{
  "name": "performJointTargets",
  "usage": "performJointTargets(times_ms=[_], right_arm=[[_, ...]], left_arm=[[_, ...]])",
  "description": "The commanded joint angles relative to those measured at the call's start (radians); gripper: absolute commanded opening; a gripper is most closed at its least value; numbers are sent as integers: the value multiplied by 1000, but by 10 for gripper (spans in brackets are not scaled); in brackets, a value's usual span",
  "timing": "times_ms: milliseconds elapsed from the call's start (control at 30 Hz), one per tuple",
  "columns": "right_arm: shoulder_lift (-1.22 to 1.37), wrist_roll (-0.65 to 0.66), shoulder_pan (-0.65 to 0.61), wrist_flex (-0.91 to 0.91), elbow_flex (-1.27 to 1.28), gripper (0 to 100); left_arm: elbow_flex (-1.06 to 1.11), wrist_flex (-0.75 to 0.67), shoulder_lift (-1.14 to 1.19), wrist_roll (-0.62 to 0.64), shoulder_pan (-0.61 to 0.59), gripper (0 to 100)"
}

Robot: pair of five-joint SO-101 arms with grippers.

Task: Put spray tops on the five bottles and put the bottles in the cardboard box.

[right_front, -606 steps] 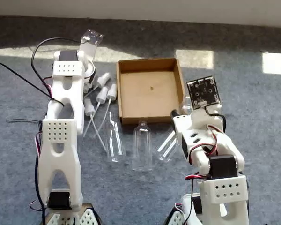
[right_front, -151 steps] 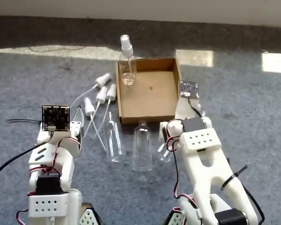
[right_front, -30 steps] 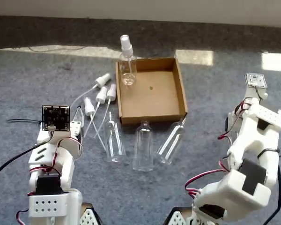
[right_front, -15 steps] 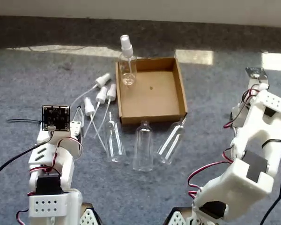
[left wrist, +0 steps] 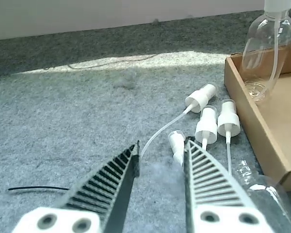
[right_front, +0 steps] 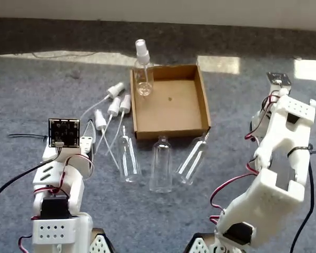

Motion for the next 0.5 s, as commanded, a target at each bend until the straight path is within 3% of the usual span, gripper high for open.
performJointTargets(times_ms=[0, 233, 467], right_arm=[[30, -20, 5, -5, -94, 285], [130, -20, 12, -10, -122, 277], [160, -20, 12, -10, -122, 141]], left_arm=[[-7, -14, -13, 2, 22, 147], [-7, -14, -13, 2, 22, 147], [-7, -14, -13, 2, 22, 147]])
